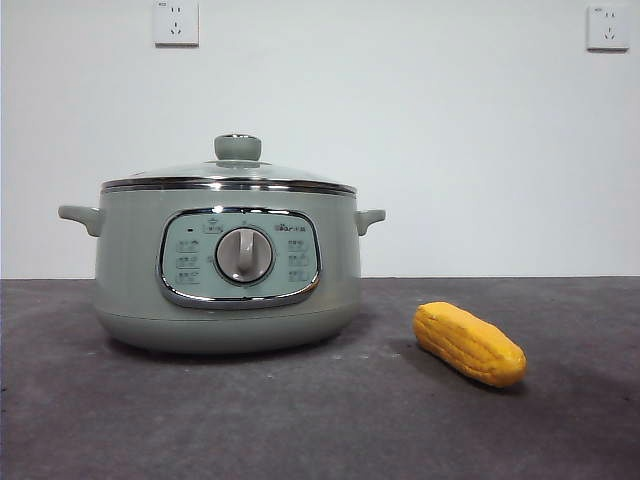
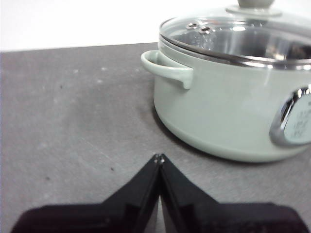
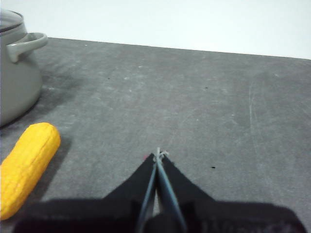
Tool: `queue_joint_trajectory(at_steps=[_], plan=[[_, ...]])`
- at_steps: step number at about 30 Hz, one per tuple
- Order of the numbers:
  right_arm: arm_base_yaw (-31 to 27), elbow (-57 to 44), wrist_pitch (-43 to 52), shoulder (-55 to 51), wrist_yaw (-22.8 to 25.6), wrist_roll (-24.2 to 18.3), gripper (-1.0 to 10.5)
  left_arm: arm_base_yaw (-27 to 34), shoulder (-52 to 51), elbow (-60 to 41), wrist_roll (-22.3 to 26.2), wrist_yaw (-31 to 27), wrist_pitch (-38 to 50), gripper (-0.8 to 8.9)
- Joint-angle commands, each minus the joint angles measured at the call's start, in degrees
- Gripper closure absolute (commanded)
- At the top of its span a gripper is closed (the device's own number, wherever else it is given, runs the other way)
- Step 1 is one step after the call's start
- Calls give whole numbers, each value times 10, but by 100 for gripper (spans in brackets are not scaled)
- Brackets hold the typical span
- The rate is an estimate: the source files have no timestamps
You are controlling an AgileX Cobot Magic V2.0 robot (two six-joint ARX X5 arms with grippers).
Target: Pick up the corn,open the lid,put the corn in the pot,close the lid
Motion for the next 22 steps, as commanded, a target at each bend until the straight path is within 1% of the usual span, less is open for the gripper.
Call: queue_joint_trajectory(at_steps=[1, 4, 7, 9, 12, 17, 20, 22], plan=[[0, -6, 4, -1, -14, 49, 946, 2, 0, -5, -88, 2, 4, 815], [0, -6, 7, -1, -20, 90, 946, 2, 0, -4, -110, 2, 3, 815], [0, -5, 23, -1, -31, 146, 948, 2, 0, -2, -129, 4, 3, 818], [0, 1, 31, -1, -42, 178, 957, 2, 0, 6, -152, 13, -2, 819], [0, 28, 21, 0, -43, 220, 958, 2, 0, 30, -171, 28, -14, 819], [0, 101, -17, 20, -46, 222, 958, 2, 9, 93, -180, 32, -59, 819], [0, 157, -57, 50, -62, 217, 958, 2, 23, 140, -181, 36, -96, 819], [0, 199, -95, 75, -79, 211, 958, 2, 35, 172, -179, 53, -117, 819]])
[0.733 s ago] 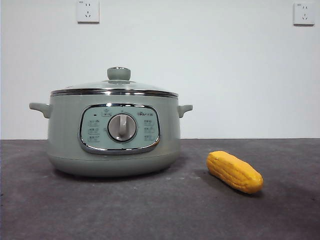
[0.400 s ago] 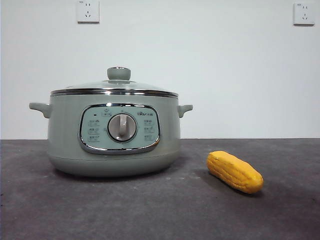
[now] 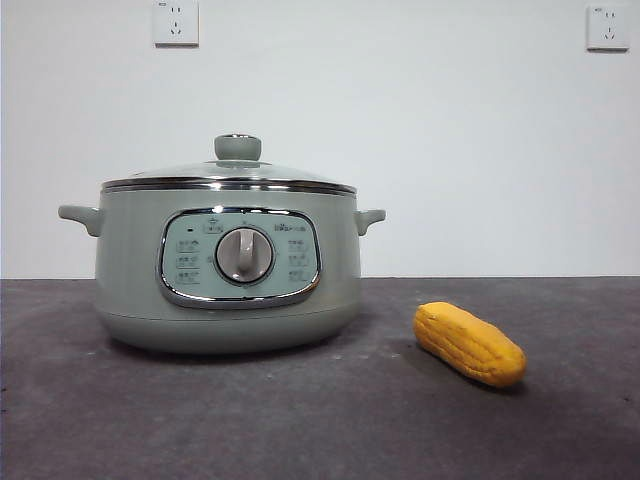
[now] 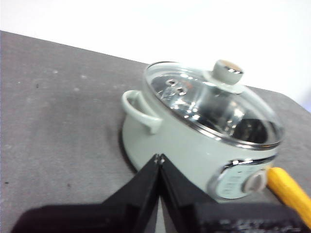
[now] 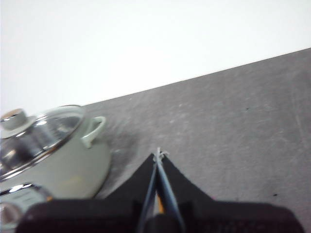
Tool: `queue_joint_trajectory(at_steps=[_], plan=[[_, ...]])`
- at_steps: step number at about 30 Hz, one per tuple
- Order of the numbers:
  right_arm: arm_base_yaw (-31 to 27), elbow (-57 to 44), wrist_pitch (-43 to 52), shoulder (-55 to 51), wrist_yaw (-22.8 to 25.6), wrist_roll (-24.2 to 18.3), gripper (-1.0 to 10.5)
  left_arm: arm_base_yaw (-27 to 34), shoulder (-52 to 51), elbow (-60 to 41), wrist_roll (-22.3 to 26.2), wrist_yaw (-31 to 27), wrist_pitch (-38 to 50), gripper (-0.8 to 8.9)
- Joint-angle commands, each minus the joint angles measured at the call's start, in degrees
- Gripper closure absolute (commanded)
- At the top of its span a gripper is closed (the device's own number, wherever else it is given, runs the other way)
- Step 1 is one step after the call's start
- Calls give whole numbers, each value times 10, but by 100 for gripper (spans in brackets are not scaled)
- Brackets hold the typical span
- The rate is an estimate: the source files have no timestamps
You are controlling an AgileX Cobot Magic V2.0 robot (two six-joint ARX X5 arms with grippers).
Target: Pick up the corn,open the lid,put the corn in the pot,close the lid
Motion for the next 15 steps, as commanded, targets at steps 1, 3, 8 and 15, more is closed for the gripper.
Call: queue_joint_trajectory(at_steps=[1, 3, 8, 15], plan=[[0, 62, -54, 37, -28, -10, 958, 2, 15, 42, -2, 28, -22, 819], [0, 110, -104, 67, -54, -37, 958, 2, 32, 75, 8, 52, -49, 819], [0, 239, -250, 148, -81, -116, 958, 2, 85, 162, 56, 92, -141, 819], [0, 395, -418, 244, -101, -184, 958, -9, 157, 286, 115, 104, -249, 819]])
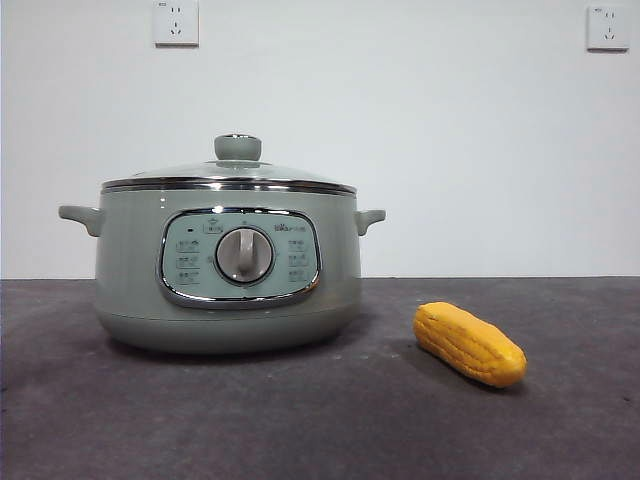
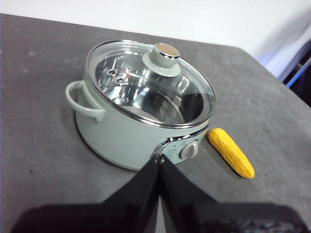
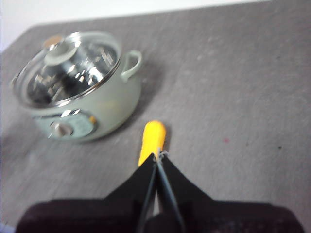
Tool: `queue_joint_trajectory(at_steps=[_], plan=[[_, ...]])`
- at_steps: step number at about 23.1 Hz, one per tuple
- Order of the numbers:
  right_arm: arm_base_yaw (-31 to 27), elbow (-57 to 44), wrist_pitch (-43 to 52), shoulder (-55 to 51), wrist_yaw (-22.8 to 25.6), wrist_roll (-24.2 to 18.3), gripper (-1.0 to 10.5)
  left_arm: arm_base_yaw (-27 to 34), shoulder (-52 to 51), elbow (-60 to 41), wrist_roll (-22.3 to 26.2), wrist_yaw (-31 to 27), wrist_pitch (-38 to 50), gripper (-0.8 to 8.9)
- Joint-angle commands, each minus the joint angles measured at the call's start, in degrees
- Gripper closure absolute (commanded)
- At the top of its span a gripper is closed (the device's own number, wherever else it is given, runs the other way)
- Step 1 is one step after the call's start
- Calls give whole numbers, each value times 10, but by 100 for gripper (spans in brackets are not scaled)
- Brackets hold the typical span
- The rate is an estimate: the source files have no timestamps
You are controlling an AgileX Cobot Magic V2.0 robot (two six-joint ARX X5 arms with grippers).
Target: Pick up the corn,open the lid,put the corn in the pot,close the lid
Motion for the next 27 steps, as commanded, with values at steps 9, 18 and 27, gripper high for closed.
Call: queue_joint_trajectory(at_steps=[9, 18, 27], plan=[[1, 122, -141, 82, -17, -64, 957, -40, 76, 151, 63, 17, -107, 819], [1, 136, -138, 82, -23, -46, 379, -43, 76, 153, 54, 39, -96, 127], [6, 136, -123, 170, -60, -42, 384, -44, 76, 153, 54, 62, -96, 127]])
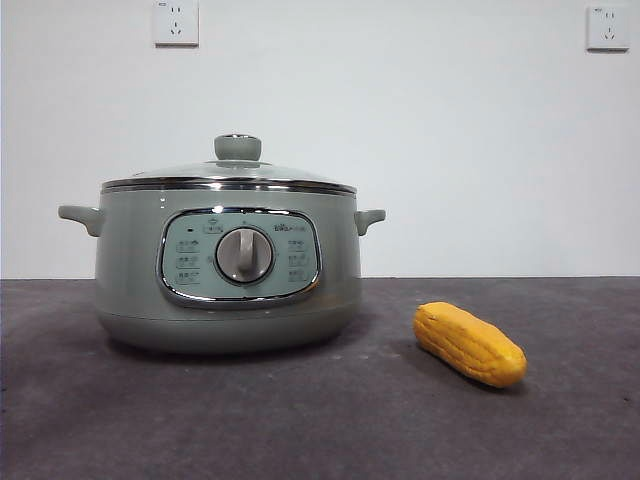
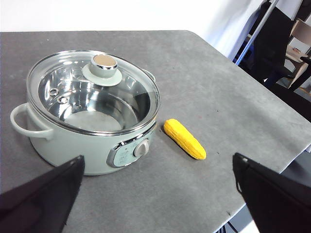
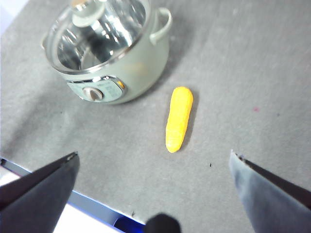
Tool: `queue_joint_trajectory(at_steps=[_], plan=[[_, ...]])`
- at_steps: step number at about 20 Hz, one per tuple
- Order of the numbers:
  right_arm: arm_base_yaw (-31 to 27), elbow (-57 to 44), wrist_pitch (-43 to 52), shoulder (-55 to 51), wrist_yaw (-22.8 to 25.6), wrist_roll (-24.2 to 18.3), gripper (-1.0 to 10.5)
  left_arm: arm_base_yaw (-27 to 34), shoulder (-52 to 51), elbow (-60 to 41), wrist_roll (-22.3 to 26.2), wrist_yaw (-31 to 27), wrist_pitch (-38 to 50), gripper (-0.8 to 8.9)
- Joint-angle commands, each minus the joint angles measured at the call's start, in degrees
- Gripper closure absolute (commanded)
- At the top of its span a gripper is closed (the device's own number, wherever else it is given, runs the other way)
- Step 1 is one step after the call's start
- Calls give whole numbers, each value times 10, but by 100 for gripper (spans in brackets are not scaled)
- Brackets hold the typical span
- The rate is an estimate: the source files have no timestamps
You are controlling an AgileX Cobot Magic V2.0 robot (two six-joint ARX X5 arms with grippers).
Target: Pick up the corn,open the lid,put the corn in the pot,close the lid
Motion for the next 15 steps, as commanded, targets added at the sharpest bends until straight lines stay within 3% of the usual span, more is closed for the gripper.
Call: queue_joint_trajectory(at_steps=[1, 6, 8, 15], plan=[[10, 2, 14, 46, -2, 3, 384, -1, -1, 2, -1, 2, 4, 127], [69, 2, 41, 203, 16, 3, 394, -1, -1, 2, -1, 2, 4, 127], [105, 2, 65, 271, 47, 5, 447, -1, -1, 2, -1, 2, 4, 127], [203, 2, 175, 442, 137, 49, 447, -1, 8, 2, -1, 2, 3, 127]])
